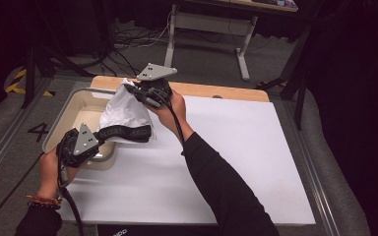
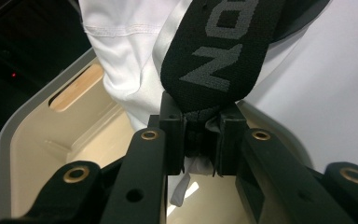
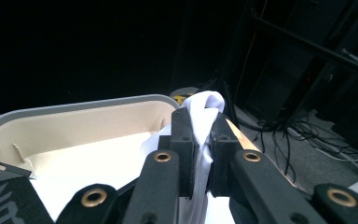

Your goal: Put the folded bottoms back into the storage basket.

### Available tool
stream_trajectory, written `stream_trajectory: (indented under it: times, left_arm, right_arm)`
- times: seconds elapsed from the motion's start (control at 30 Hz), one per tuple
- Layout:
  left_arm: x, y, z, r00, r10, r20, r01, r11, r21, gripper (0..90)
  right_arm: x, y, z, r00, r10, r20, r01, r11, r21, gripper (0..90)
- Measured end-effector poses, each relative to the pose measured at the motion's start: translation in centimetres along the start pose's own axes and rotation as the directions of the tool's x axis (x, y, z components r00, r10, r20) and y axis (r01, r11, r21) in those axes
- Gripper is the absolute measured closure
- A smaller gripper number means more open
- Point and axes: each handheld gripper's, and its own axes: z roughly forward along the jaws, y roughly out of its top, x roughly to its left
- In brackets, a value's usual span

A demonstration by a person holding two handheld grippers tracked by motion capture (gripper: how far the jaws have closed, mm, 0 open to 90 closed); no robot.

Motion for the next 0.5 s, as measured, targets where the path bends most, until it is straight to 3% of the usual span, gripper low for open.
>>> stream_trajectory:
  times: [0.07,0.5]
  left_arm:
    - [0.1,-0.1,-0.1,0.9997,0.001,-0.023,-0.001,1.0000,0.010,77.9]
    - [1.6,-1.9,-0.9,0.9959,-0.058,-0.070,0.059,0.9981,0.017,77.9]
  right_arm:
    - [0.0,0.0,0.3,1.0000,0.001,0.003,-0.001,1.000,0.002,84.1]
    - [0.1,1.0,3.3,0.9990,0.036,-0.027,-0.036,0.999,0.006,84.0]
